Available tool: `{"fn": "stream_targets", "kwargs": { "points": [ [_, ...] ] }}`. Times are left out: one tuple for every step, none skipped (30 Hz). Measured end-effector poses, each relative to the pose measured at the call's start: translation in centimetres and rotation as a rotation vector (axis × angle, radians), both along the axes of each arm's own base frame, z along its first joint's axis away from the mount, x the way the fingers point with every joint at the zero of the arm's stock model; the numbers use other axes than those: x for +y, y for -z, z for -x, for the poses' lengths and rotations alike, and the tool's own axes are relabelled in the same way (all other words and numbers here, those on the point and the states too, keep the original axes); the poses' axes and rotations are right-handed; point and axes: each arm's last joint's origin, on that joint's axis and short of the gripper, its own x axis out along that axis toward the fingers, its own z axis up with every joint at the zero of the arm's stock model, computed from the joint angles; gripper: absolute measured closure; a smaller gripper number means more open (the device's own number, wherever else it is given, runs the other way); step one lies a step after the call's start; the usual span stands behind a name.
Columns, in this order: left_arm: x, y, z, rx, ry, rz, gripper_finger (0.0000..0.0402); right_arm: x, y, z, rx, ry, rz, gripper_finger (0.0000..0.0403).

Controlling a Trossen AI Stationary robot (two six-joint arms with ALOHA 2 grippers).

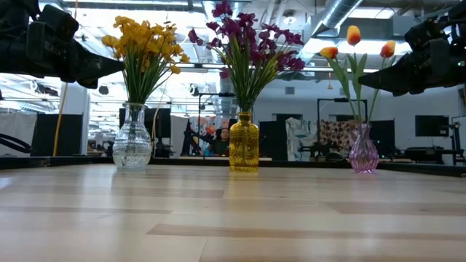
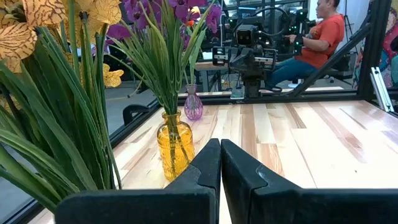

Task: Sort flowers into vase by color
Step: Return to Home Position

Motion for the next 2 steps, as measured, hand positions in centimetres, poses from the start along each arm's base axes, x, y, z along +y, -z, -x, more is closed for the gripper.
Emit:
{"fn": "stream_targets", "kwargs": {
  "points": [
    [0.00,0.00,0.00,0.000,0.000,0.000,0.0401,0.00,0.00,0.00,0.000,0.000,0.000,0.0371],
    [0.00,0.00,0.00,0.000,0.000,0.000,0.0401,0.00,0.00,0.00,0.000,0.000,0.000,0.0371]
  ]
}}
